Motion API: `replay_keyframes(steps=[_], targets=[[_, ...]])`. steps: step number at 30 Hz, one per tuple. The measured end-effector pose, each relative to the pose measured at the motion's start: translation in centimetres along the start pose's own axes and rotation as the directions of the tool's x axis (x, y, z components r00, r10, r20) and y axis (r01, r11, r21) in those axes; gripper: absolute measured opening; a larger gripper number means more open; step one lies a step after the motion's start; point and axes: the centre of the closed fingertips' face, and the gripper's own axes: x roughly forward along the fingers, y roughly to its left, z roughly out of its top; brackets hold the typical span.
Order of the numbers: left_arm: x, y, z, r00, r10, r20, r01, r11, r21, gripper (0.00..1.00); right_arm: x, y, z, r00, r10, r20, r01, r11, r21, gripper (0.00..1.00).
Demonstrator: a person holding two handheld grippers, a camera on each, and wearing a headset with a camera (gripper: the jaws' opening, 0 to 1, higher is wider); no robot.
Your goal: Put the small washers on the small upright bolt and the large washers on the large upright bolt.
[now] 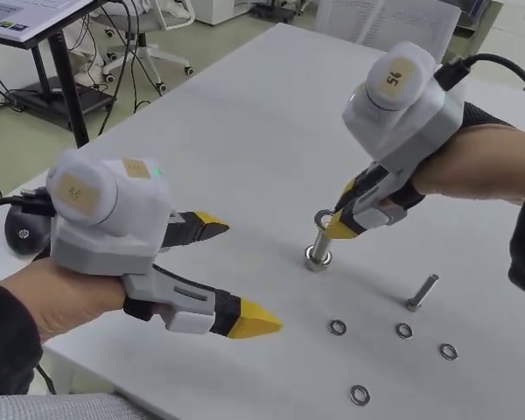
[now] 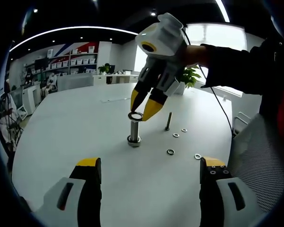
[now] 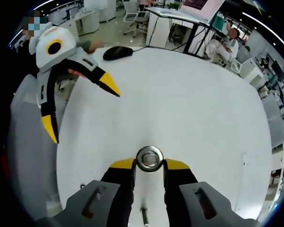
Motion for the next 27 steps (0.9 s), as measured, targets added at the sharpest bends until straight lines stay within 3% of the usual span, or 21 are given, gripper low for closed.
replay_keyframes(steps=[27], targets=[[0.2,0.4,-0.5,1.0000,0.004,-0.009,-0.004,1.000,-0.015,0.86,1.7,-0.4,-0.9,0.9988,0.040,-0.028,-0.039,0.999,0.023,0.24]])
